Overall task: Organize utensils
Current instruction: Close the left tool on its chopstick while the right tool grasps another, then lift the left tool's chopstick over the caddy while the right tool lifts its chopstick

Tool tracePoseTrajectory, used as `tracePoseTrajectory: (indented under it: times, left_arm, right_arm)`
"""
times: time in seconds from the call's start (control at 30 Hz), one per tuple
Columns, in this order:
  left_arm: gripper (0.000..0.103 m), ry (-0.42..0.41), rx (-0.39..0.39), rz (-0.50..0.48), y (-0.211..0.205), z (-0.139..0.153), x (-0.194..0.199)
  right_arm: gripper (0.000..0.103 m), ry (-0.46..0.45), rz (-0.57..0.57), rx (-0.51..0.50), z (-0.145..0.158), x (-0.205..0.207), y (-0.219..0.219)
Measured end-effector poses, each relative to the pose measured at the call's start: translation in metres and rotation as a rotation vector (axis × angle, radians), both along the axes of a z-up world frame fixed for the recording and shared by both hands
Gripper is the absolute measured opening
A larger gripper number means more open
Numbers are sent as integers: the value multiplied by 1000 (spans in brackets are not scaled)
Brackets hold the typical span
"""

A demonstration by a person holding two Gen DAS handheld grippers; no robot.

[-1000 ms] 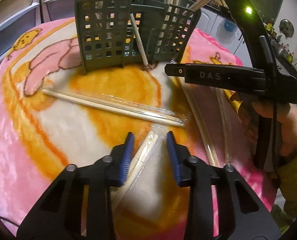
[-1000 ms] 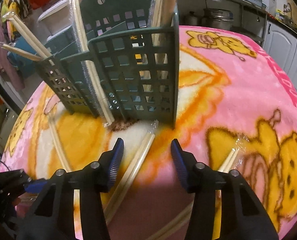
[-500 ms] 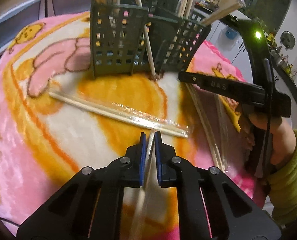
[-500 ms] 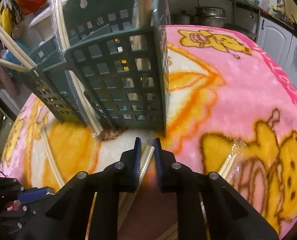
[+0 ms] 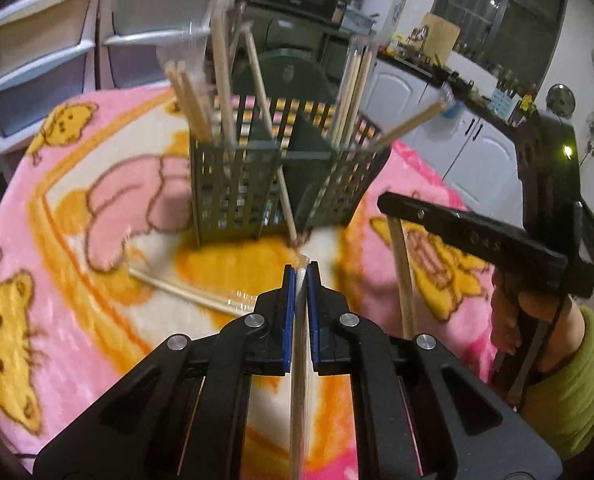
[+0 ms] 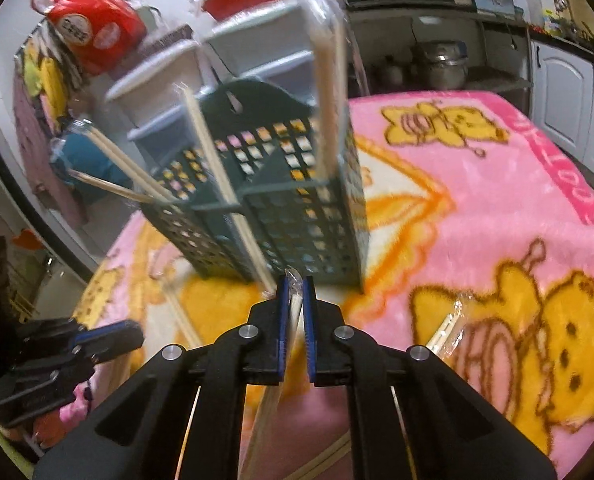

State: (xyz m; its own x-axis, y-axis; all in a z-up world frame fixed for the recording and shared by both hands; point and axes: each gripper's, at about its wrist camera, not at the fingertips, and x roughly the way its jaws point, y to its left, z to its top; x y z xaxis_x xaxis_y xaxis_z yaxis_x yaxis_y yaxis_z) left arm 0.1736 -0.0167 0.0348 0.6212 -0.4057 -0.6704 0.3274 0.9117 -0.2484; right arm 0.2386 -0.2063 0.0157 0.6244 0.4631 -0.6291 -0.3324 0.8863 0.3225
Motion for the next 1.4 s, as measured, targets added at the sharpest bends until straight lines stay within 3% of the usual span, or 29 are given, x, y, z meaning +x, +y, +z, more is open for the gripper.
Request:
tracePoseTrajectory:
  times: [0.53, 1.4]
  left_arm:
    - [3, -136, -56, 34, 2, 52, 2]
    - [3, -315, -97, 31, -8, 121, 8]
  right_arm:
    - [6, -230, 60, 27, 81, -43, 7]
    - [6, -408, 39, 33, 136, -60, 0]
